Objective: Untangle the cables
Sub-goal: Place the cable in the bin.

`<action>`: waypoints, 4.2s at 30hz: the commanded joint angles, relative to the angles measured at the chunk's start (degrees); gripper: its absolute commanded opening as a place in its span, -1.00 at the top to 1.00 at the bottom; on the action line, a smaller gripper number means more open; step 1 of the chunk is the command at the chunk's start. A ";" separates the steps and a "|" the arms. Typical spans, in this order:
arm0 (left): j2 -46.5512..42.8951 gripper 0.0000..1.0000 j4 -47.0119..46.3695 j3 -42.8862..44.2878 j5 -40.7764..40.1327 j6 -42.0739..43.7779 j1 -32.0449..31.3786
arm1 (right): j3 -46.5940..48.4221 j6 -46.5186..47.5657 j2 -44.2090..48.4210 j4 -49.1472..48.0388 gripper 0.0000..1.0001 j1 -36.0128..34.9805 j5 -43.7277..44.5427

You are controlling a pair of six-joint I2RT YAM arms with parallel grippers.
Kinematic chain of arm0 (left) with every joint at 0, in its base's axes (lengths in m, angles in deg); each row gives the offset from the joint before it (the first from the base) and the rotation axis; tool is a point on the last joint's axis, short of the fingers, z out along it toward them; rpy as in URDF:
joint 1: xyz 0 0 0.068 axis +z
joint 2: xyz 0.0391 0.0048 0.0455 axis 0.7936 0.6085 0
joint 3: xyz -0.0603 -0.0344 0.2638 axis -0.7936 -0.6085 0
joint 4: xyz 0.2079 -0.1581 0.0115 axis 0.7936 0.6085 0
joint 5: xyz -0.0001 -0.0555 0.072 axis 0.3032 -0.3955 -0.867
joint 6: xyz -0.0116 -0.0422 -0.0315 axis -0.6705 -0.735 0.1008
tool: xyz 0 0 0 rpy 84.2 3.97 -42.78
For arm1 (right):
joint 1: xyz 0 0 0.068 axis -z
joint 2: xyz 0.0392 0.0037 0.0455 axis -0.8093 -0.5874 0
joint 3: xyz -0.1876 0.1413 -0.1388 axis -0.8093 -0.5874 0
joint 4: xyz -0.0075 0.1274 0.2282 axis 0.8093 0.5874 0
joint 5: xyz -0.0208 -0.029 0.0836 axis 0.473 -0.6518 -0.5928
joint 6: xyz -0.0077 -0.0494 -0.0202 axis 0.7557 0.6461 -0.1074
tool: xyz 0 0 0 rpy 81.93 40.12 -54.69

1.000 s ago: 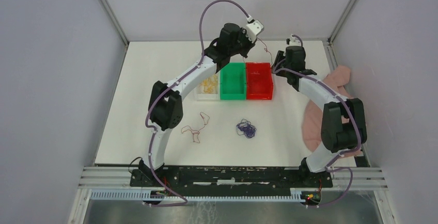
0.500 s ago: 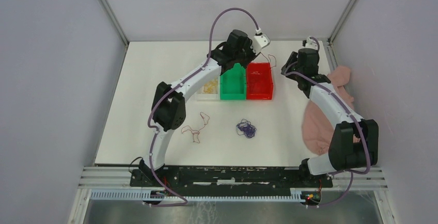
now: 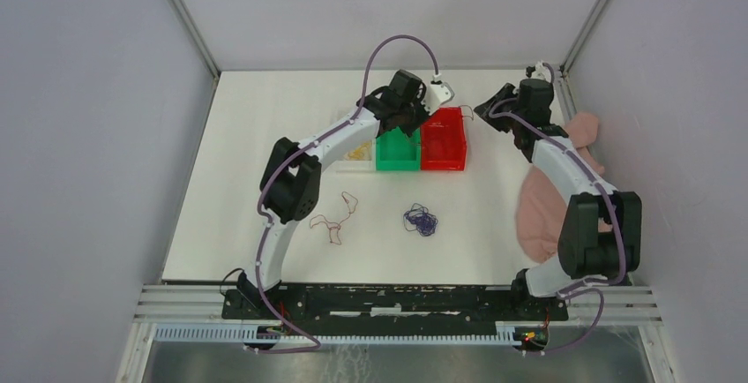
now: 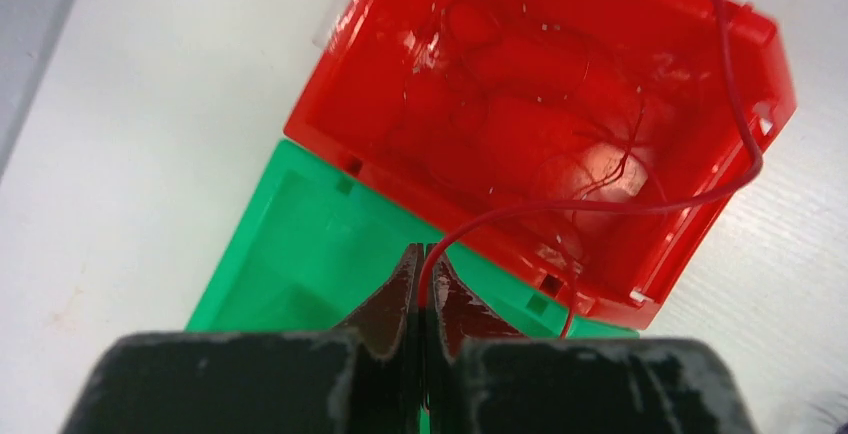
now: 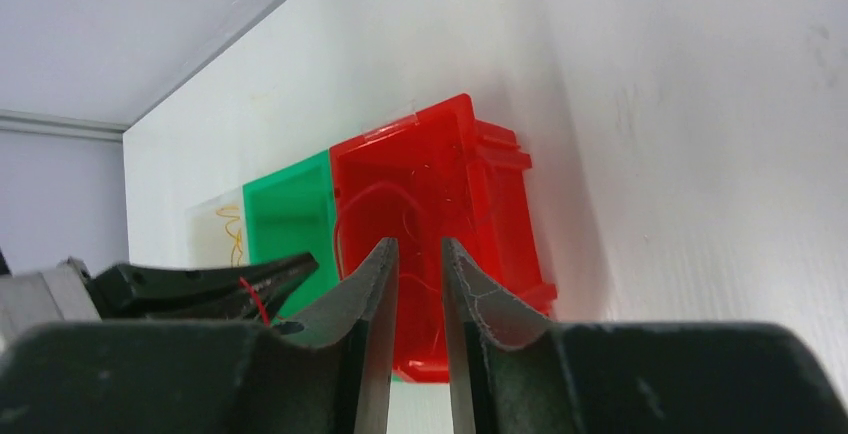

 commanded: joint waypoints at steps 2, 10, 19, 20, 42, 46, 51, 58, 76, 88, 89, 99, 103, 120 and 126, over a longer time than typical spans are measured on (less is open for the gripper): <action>-4.88 0.94 -0.25 -1.26 0.10 3.05 0.36 | 6.52 -4.45 -9.25 -7.27 0.48 -2.49 -2.44; -6.59 0.94 0.77 -3.00 1.60 3.78 0.50 | 12.51 -3.90 -18.67 -7.55 0.62 -8.15 -1.59; -5.64 0.83 0.29 0.03 7.86 1.38 0.56 | 14.76 -1.38 -24.95 -4.77 0.71 -9.58 -0.31; -4.98 0.81 0.29 1.02 8.30 0.94 0.47 | 14.49 -1.08 -25.20 -4.70 0.72 -9.58 0.11; 8.17 0.63 -3.29 13.87 11.19 -8.28 -0.61 | 5.36 -5.27 -9.04 -5.78 0.48 -0.24 -8.02; 8.39 0.63 -3.48 13.65 8.03 -7.19 -0.69 | 0.80 -4.71 -4.06 -9.42 0.49 -1.86 -7.01; 10.73 0.69 -4.92 15.23 4.87 -7.87 -0.72 | -7.65 -1.58 3.49 -16.43 0.51 -7.22 -7.01; 15.30 0.75 -5.27 19.17 5.49 -8.98 -0.68 | -15.68 2.68 8.00 -23.94 0.52 -11.33 -7.12; 20.27 0.67 -7.35 21.46 13.63 -11.41 -1.04 | -20.06 5.87 2.64 -35.33 0.44 -15.37 -6.85; 10.48 -0.08 -6.16 21.32 12.23 -7.08 -0.33 | -20.77 7.68 5.72 -33.04 0.55 -15.89 -6.48; 9.85 -0.19 -5.69 21.40 12.16 -7.10 -0.38 | -20.59 8.18 5.87 -32.22 0.56 -15.89 -6.53; 2.07 -0.99 2.70 19.99 11.40 -5.32 2.15 | -13.15 14.71 2.91 -19.89 0.20 -17.02 -3.04; -0.77 -0.99 5.89 17.73 10.57 -3.57 3.74 | -8.26 15.80 0.53 -13.20 0.17 -17.96 -0.85; -24.63 -0.99 17.01 1.77 15.44 -7.04 21.93 | 6.29 17.00 -15.99 -0.30 0.84 -17.49 9.46; -34.39 -0.99 17.00 -7.42 21.31 -5.89 33.39 | 9.67 17.13 -22.25 -1.12 0.95 -17.14 13.04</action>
